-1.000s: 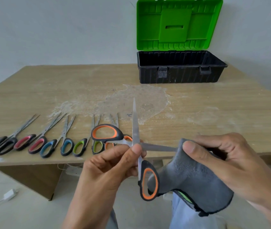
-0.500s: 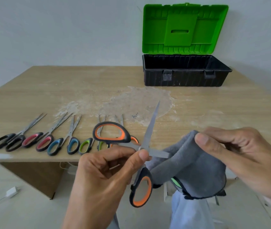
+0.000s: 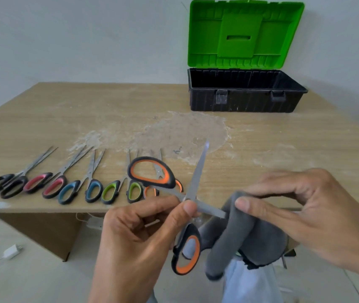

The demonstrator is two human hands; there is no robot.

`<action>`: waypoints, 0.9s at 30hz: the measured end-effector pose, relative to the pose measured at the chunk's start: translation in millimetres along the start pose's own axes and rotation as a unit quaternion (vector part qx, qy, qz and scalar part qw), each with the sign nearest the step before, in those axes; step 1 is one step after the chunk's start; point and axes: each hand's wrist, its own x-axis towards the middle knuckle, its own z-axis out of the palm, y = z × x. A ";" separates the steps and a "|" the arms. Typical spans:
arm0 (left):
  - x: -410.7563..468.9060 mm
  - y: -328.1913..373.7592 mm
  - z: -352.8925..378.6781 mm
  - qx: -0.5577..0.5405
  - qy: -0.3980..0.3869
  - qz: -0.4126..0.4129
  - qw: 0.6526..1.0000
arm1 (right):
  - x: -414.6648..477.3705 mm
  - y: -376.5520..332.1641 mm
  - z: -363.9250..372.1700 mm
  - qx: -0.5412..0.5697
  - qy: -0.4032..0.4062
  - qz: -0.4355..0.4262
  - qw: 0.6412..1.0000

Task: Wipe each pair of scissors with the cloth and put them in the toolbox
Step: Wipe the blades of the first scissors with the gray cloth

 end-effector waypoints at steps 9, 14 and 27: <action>2.3 0.4 12.1 -0.024 0.062 0.025 0.997 | -4.6 -2.8 8.4 0.029 0.013 -0.010 0.999; 1.1 -9.4 7.1 -0.035 0.074 0.029 0.996 | -1.8 -7.1 2.9 0.062 -0.064 0.014 0.996; 1.9 -6.2 9.5 -0.026 0.088 0.005 0.996 | -7.5 -15.0 8.0 -0.038 0.047 -0.069 0.996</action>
